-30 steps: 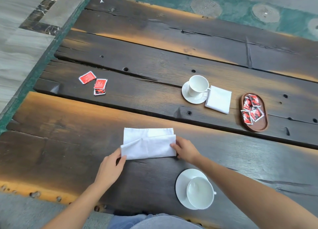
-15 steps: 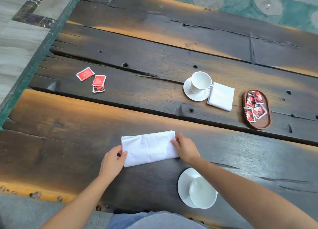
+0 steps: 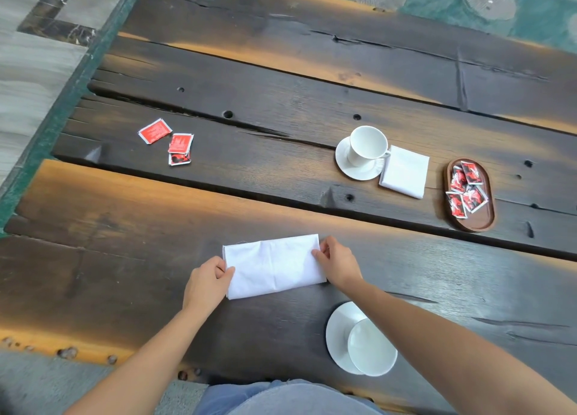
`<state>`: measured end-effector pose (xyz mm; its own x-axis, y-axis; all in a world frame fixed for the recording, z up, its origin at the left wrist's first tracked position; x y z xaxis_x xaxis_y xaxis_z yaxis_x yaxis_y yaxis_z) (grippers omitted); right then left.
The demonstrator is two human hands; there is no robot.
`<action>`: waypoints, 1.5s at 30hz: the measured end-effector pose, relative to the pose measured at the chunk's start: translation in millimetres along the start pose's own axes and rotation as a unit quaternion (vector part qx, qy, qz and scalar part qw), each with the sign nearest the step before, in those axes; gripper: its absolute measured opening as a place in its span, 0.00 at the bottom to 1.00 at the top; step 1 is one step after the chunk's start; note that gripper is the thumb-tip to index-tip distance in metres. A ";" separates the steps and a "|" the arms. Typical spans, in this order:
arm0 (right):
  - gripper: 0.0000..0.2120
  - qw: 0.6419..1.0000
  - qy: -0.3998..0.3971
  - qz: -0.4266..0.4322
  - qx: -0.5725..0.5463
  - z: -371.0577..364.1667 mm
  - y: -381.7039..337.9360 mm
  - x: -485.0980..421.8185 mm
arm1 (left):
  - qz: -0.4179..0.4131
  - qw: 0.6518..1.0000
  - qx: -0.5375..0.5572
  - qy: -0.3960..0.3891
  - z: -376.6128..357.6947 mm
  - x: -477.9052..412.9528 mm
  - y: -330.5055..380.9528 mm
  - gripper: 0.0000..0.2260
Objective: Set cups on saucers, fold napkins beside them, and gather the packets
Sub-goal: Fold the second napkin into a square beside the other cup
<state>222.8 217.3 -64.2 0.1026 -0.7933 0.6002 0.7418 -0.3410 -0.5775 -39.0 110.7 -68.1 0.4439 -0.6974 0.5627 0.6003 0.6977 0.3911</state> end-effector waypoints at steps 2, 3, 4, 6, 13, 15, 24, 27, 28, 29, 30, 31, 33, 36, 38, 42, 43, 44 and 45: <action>0.08 0.999 0.006 -0.009 -0.033 1.1 -1.0 0.7 | 0.024 0.999 0.048 -0.008 -0.2 0.3 -0.4 0.07; 0.08 0.999 0.005 -0.006 -0.039 1.9 -1.3 1.9 | 0.034 0.998 0.061 -0.009 0.0 0.7 -1.6 0.08; 0.09 1.000 0.000 0.004 -0.030 2.9 -1.6 3.1 | 0.037 0.998 0.055 -0.008 0.8 1.3 -2.4 0.09; 0.11 0.999 -0.016 0.037 0.018 5.7 -2.4 7.1 | 0.025 1.000 -0.003 0.011 4.8 4.0 -3.8 0.12; 0.29 0.921 -0.024 0.263 0.288 3.9 -28.9 23.8 | -0.189 0.941 -0.242 0.140 0.9 26.5 18.3 0.26; 0.30 0.873 -0.097 0.325 0.350 -15.6 -39.0 28.2 | -0.243 0.916 -0.301 0.101 -16.0 29.7 30.8 0.32; 0.31 0.802 -0.155 0.334 0.470 -42.9 -31.3 11.6 | -0.223 0.884 -0.412 0.003 -38.0 -1.1 27.5 0.42; 0.32 0.789 -0.160 0.334 0.489 -35.0 -17.4 0.9 | -0.218 0.884 -0.414 -0.002 -38.0 -4.2 21.5 0.43; 0.33 0.788 -0.160 0.332 0.493 -31.9 -14.1 -2.0 | -0.219 0.884 -0.414 -0.004 -37.8 -4.6 21.0 0.43; 0.34 0.789 -0.159 0.329 0.493 -28.3 -10.9 -4.8 | -0.220 0.884 -0.413 -0.005 -37.5 -4.8 20.8 0.44; 0.34 0.792 -0.155 0.328 0.491 -23.9 -7.4 -7.7 | -0.221 0.885 -0.410 -0.006 -37.0 -5.4 20.8 0.44; 0.34 0.797 -0.153 0.326 0.485 -18.5 -3.1 -10.2 | -0.221 0.887 -0.405 -0.008 -36.4 -5.8 20.4 0.45; 0.34 0.817 -0.149 0.314 0.461 -6.2 7.9 -13.9 | -0.224 0.890 -0.397 -0.014 -36.4 -6.5 19.7 0.45; 0.33 0.857 -0.128 0.285 0.410 3.4 23.7 -15.6 | -0.221 0.892 -0.394 -0.018 -37.7 -8.1 19.2 0.46; 0.33 0.867 -0.129 0.282 0.391 2.5 24.8 -14.4 | -0.217 0.891 -0.398 -0.021 -38.4 -8.6 19.9 0.46; 0.33 0.885 -0.137 0.263 0.359 2.9 16.0 -12.8 | -0.209 0.901 -0.379 -0.030 -37.4 -5.9 24.3 0.43; 0.32 0.898 -0.132 0.259 0.330 4.7 10.8 -10.8 | -0.208 0.909 -0.359 -0.033 -35.7 -4.6 26.2 0.41; 0.28 0.915 -0.116 0.261 0.286 7.7 4.0 -7.3 | -0.209 0.920 -0.331 -0.036 -32.8 -3.4 28.4 0.39; 0.22 0.930 -0.093 0.267 0.235 11.5 -4.1 -3.3 | -0.210 0.930 -0.299 -0.037 -28.7 -2.4 30.4 0.38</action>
<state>227.1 227.1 -57.4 0.6203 -0.6706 0.4069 0.7549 0.3697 -0.5416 -2.7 128.9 -78.5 0.0521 -0.8591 0.5092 0.9831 0.1337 0.1251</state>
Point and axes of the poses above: each hand's wrist, its own x-axis away from the middle knuckle, its own z-axis out of the back of the hand, y = z × x, the point moved 3 cm from there along -x, towards the middle knuckle, and after that the axes turned 10 degrees about -x, right-handed, at the moved point
